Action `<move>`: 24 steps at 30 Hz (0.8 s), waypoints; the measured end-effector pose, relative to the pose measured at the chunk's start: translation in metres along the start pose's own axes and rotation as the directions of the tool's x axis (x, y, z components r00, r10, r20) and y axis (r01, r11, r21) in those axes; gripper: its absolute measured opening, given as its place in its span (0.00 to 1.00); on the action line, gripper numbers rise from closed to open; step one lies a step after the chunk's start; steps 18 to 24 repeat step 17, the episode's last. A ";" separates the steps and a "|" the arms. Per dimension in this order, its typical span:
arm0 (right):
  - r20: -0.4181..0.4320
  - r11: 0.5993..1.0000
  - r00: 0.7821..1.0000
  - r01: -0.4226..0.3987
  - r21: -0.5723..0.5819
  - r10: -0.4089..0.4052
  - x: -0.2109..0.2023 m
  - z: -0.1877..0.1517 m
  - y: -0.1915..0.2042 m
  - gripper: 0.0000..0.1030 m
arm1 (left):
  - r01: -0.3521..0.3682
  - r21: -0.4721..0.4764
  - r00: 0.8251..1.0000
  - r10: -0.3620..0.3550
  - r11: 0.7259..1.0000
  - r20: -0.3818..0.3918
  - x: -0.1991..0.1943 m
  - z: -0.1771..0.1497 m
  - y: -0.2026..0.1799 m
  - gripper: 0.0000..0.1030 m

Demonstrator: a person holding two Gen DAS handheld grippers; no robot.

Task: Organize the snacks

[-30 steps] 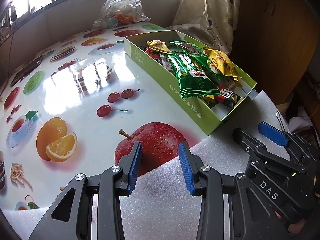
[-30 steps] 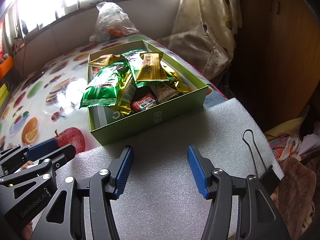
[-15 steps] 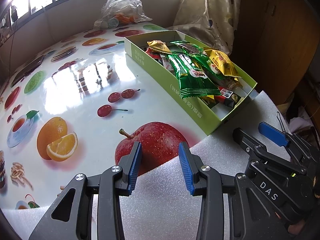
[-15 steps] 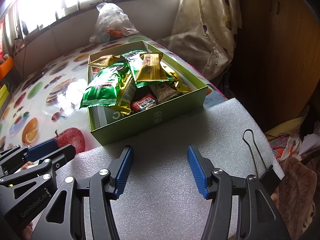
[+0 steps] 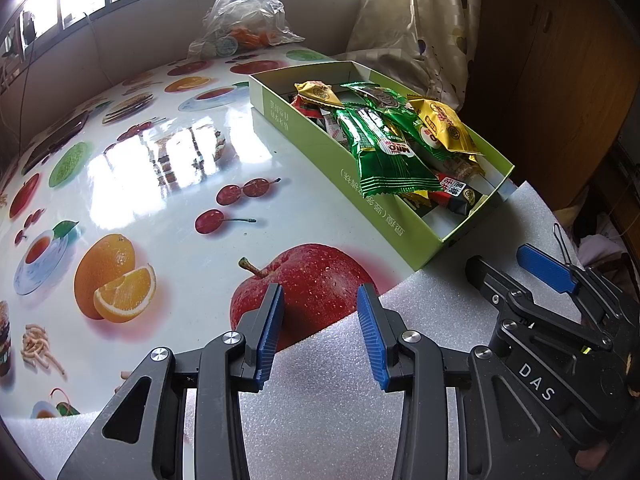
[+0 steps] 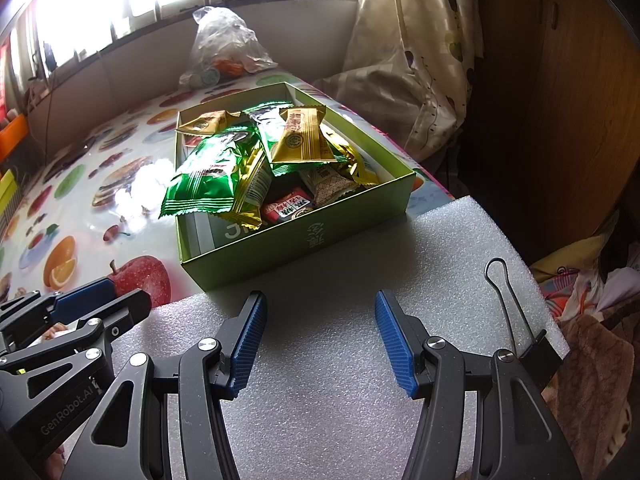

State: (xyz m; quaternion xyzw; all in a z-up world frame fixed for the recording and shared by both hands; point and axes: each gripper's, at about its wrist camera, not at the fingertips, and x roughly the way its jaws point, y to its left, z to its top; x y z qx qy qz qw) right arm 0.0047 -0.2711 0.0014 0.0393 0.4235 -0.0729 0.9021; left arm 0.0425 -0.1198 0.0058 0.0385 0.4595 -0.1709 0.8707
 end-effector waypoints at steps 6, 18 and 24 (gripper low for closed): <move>0.001 1.000 1.000 0.000 0.000 0.000 0.000 0.001 0.000 0.55 | 0.001 -0.001 1.000 -0.001 1.000 0.000 0.000 0.000 0.000 0.38; 0.002 1.000 1.000 0.000 0.001 0.000 0.000 0.000 -0.001 0.55 | 0.000 0.000 1.000 0.000 1.000 -0.001 0.000 0.000 0.001 0.38; 0.002 1.000 1.000 0.000 0.001 0.000 0.000 0.000 -0.001 0.55 | 0.000 0.000 1.000 0.000 1.000 -0.001 0.000 0.000 0.001 0.38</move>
